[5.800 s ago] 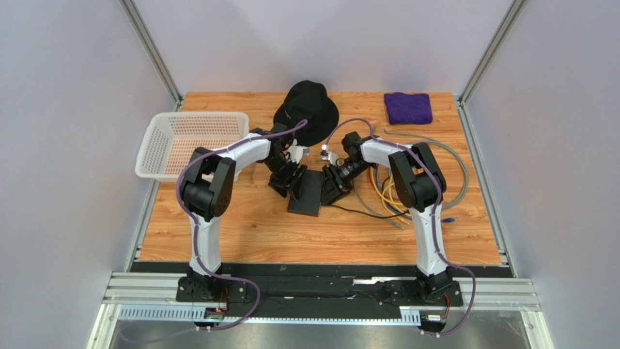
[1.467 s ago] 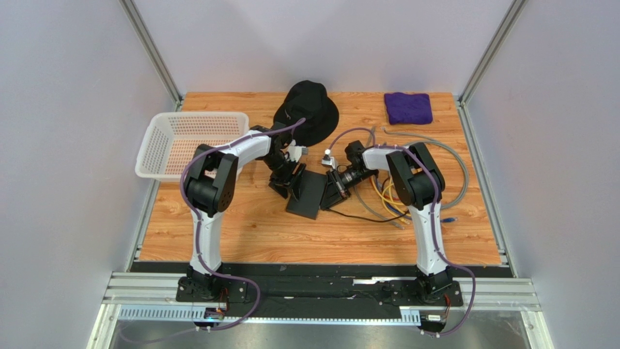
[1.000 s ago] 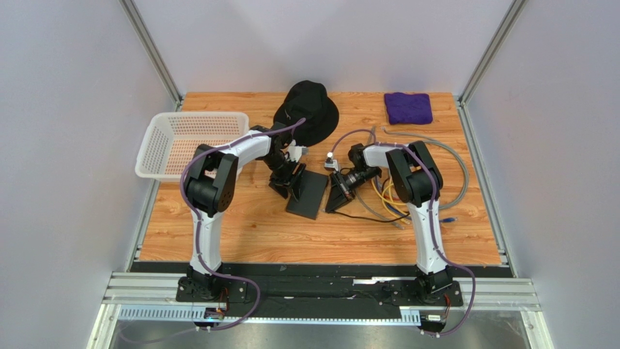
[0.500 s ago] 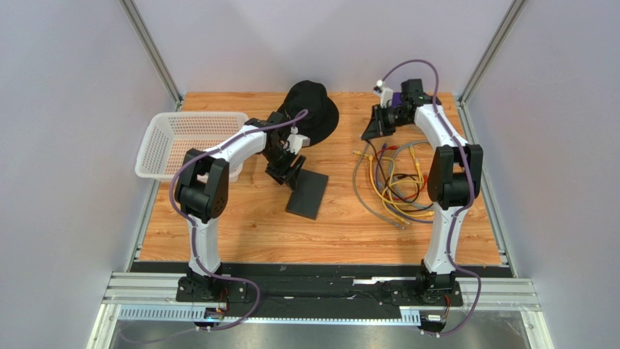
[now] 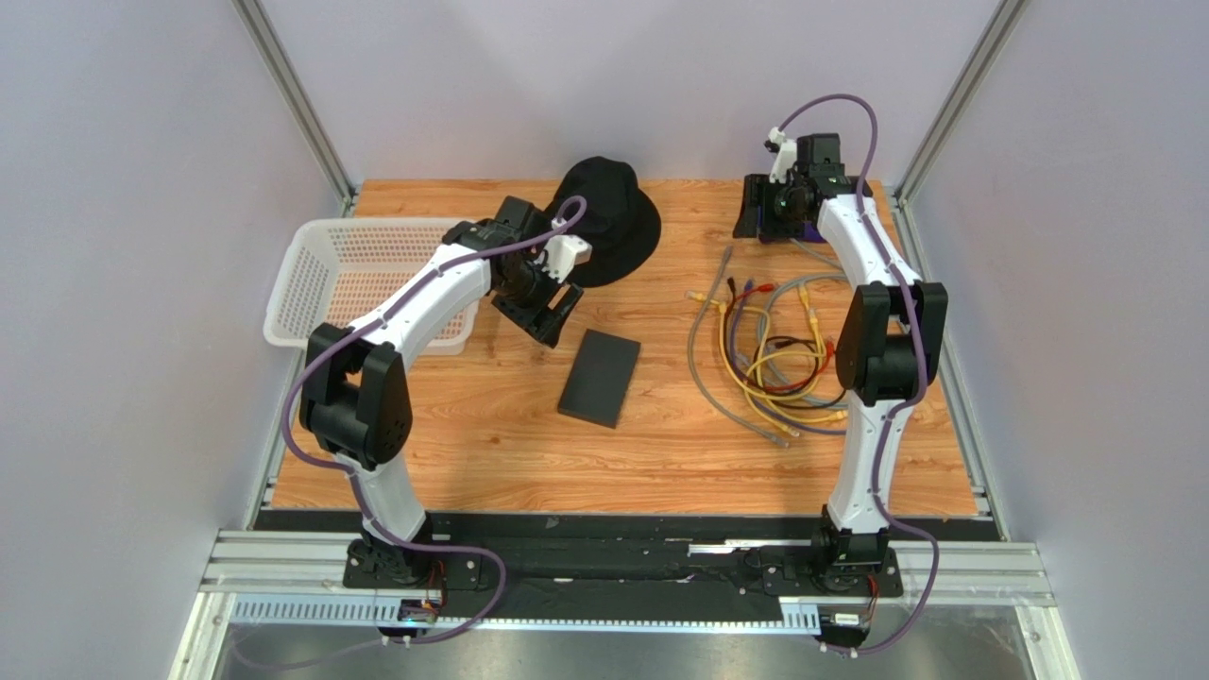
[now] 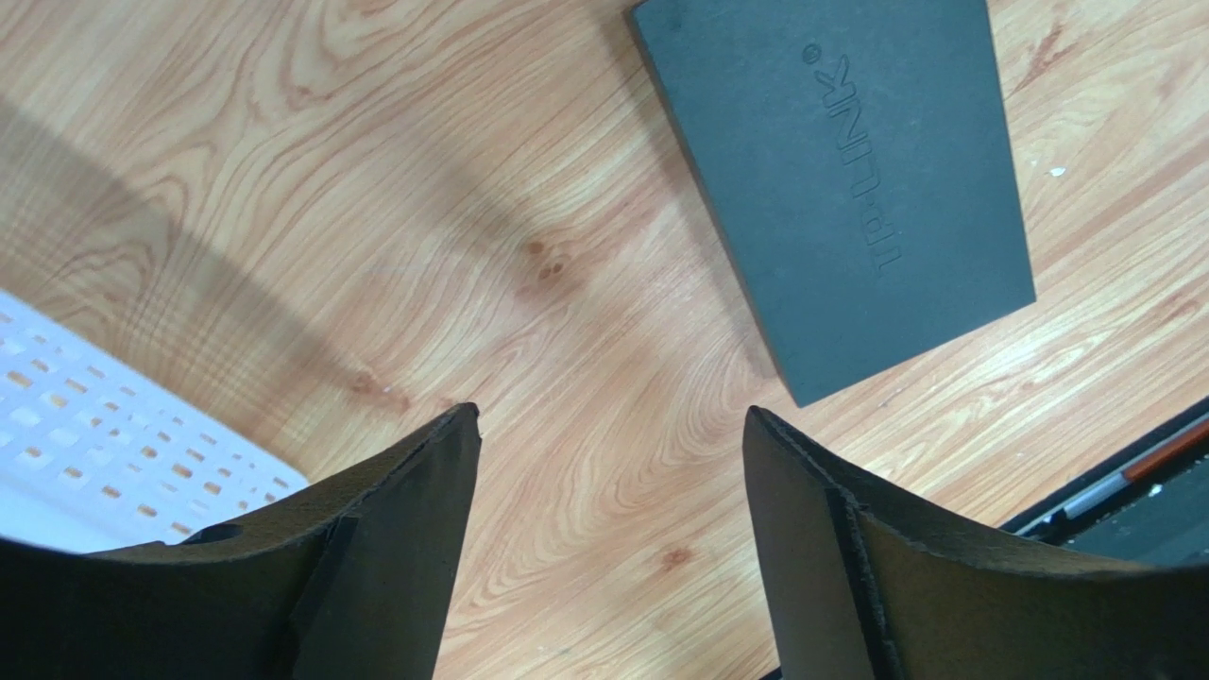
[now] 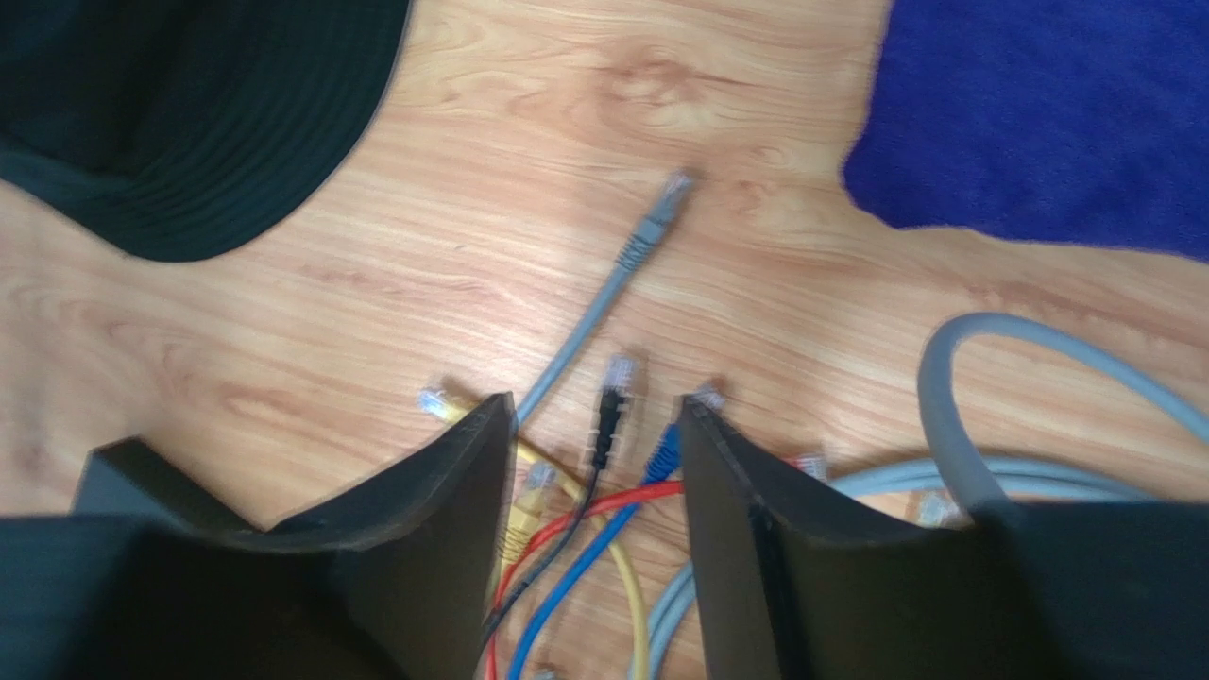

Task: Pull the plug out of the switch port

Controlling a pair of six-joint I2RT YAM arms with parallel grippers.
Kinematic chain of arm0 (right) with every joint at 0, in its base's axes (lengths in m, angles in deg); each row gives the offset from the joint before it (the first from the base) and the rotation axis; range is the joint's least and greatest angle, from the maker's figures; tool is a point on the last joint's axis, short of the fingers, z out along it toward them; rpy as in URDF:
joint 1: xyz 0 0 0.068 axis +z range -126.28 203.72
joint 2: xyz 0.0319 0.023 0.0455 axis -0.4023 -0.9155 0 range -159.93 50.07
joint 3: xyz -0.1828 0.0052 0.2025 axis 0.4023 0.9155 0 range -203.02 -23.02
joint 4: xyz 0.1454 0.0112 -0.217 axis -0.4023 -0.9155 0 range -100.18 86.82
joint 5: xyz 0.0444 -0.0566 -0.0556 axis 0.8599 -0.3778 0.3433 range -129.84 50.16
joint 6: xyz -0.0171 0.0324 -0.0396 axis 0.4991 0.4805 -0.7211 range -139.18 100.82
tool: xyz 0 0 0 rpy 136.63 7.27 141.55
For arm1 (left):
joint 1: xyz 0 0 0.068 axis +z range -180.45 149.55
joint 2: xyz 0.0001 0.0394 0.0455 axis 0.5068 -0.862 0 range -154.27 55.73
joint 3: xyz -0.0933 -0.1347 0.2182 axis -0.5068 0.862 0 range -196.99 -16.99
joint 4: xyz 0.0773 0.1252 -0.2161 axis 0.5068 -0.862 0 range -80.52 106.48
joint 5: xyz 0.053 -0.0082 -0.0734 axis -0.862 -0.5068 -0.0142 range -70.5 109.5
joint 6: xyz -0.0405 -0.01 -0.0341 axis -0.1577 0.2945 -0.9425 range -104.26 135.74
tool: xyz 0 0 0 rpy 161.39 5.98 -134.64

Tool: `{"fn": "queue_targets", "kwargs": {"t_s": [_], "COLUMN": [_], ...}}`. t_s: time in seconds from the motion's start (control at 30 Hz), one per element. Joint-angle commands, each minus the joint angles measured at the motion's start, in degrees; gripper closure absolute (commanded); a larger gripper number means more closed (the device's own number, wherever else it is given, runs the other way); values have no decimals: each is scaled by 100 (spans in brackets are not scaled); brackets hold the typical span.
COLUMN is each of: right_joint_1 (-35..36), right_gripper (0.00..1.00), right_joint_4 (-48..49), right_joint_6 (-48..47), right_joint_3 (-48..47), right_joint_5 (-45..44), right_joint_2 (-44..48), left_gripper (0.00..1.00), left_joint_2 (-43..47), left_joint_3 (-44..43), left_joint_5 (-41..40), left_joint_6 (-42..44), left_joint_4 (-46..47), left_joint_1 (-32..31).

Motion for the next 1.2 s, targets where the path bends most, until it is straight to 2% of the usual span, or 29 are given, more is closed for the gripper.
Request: {"fn": "queue_targets", "kwargs": {"t_s": [0.0, 0.1, 0.13, 0.17, 0.23, 0.33, 0.47, 0.57, 0.73, 0.8, 0.83, 0.9, 1.03, 1.17], "right_joint_1": [-15, -15, -24, -7, 72, 257, 406, 442, 696, 881, 907, 960, 1030, 1223], "right_gripper": [27, 18, 17, 0, 0, 0, 0, 0, 0, 0, 0, 0, 0, 0], "right_joint_4": [338, 216, 215, 233, 320, 181, 57, -65, -522, -786, -891, -1094, -971, -814], "right_joint_6": [188, 188, 292, 380, 652, 959, 1119, 1058, 865, 768, 776, 812, 952, 856], "right_joint_3": [-333, -254, -201, -149, -17, -183, -412, -657, -1333, -1527, -1589, -1485, -642, -210], "right_joint_5": [-490, 351, 972, 1291, 1967, 2470, 2745, 2044, -1197, -2346, -2553, -2661, -2599, -2757], "right_joint_2": [94, 261, 435, 541, 865, 1174, 1421, 1562, 1475, 1308, 1264, 1263, 1544, 1720], "left_gripper": [20, 17, 9, 7, 7, 7, 9, 9, 5, 4, 1, 1, 1, 1], "left_joint_2": [377, 360, 325, 298, 272, 193, 44, -97, -212, -151, -107, 16, 114, 288], "left_joint_3": [113, 52, 17, -71, -185, -605, -1405, -2302, -3593, -3736, -3754, -3667, -3132, -2533], "left_joint_5": [-188, -126, -118, -109, -91, -39, -152, -354, -714, -995, -1083, -1260, -1435, -1602], "left_joint_6": [53, -53, -79, -115, -124, -176, -125, 191, 483, 369, 168, -35, -483, -510], "left_joint_4": [188, 215, 206, 206, 215, 250, 49, -179, -85, 82, 275, 434, 523, 566], "left_joint_1": [140, 280, 307, 350, 360, 360, 360, 360, 368, 377, 386, 395, 395, 360]}}
